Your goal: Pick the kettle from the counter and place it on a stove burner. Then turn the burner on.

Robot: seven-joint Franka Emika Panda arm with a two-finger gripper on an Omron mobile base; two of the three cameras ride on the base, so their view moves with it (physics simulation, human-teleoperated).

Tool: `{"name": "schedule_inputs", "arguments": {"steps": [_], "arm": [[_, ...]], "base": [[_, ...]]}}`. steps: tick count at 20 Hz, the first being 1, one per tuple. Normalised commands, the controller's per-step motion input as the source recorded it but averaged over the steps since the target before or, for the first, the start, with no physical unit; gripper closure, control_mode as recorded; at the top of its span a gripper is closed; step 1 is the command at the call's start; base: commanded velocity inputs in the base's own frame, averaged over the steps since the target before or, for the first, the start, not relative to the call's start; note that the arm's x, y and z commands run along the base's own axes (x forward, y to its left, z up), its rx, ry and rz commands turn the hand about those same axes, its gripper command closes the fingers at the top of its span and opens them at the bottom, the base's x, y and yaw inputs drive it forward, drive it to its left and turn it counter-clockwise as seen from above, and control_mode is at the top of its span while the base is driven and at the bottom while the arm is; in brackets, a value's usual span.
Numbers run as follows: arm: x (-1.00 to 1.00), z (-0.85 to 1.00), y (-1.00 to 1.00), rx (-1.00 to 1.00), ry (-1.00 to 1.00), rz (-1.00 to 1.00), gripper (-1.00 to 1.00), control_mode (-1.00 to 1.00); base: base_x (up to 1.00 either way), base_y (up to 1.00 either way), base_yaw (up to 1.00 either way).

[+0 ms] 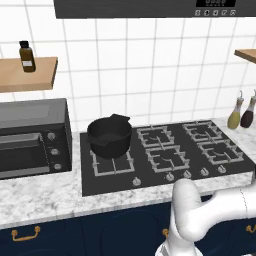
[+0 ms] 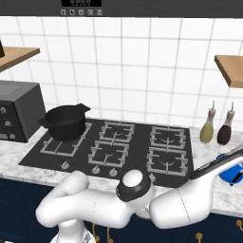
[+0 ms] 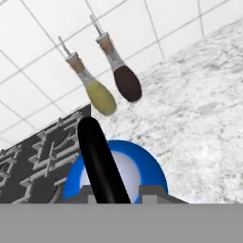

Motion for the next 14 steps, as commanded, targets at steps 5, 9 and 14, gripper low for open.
{"name": "schedule_inputs", "arguments": {"steps": [5, 9, 14], "arm": [[-0.05, 0.00, 1.00, 0.00, -0.22, 0.01, 1.00, -1.00], [0.00, 0.01, 1.00, -0.03, -0.12, 0.00, 1.00, -1.00], [0.14, 0.00, 1.00, -0.31, 0.03, -0.02, 1.00, -1.00]], "base": [[0.00, 0.00, 0.00], [0.00, 0.00, 0.00], [0.00, 0.00, 0.00]]}}
